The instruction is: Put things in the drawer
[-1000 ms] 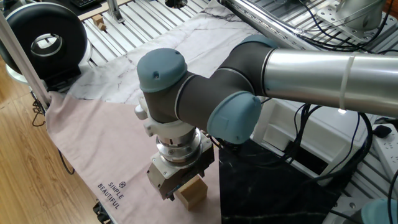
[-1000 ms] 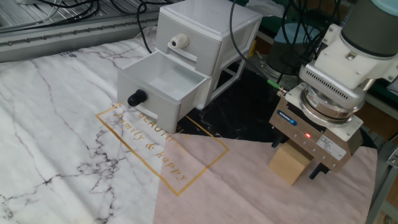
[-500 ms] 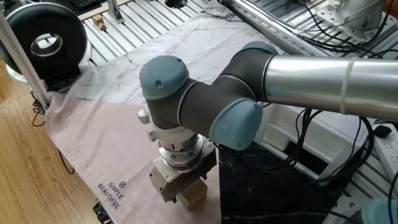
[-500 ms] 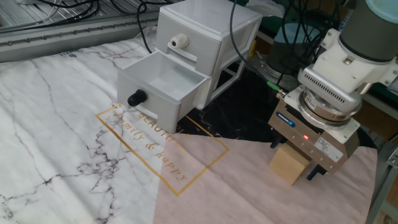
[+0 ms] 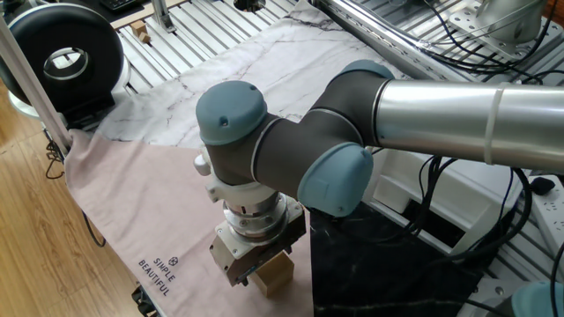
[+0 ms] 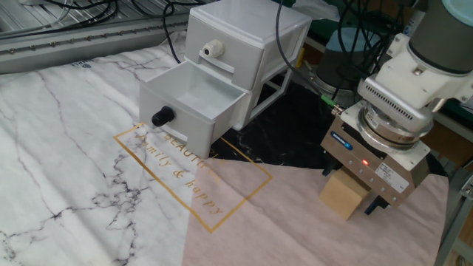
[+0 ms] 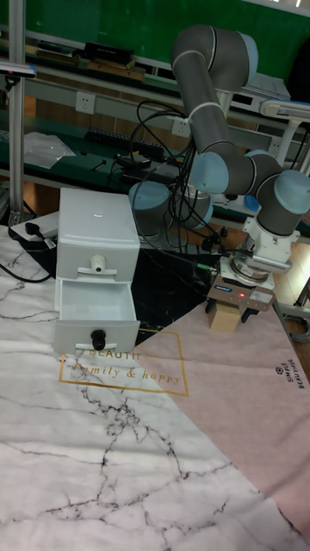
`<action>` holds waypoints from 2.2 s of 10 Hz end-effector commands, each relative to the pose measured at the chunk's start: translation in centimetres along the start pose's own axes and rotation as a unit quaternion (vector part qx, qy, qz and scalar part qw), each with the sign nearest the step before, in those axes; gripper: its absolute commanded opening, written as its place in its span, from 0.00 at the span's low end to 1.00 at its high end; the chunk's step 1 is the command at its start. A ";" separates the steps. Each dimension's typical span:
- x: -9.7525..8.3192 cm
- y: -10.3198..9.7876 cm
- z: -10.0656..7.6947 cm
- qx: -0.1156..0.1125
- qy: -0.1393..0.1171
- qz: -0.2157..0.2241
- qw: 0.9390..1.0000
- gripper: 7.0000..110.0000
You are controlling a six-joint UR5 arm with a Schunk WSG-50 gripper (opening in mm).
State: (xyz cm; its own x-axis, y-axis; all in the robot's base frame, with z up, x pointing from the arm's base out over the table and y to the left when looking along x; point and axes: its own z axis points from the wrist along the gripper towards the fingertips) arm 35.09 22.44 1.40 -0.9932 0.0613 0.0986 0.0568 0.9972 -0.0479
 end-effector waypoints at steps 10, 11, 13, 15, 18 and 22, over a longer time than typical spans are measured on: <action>-1.6 1.4 -0.9 -0.034 -0.036 -0.045 0.998 0.36; -1.5 1.3 -0.8 -0.031 -0.034 -0.046 0.998 0.36; -0.9 -0.4 -0.8 0.000 -0.021 -0.044 0.999 0.36; 0.1 -0.5 -0.6 0.001 -0.002 -0.050 0.999 0.15; -0.4 -0.7 -0.5 0.011 -0.014 -0.009 1.000 0.15; -0.4 -3.3 -1.2 0.055 -0.009 -0.025 0.998 0.36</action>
State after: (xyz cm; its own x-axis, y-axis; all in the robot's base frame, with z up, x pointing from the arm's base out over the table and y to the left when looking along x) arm 35.74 21.60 2.18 -0.9973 -0.0055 0.0730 -0.0100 0.9981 -0.0614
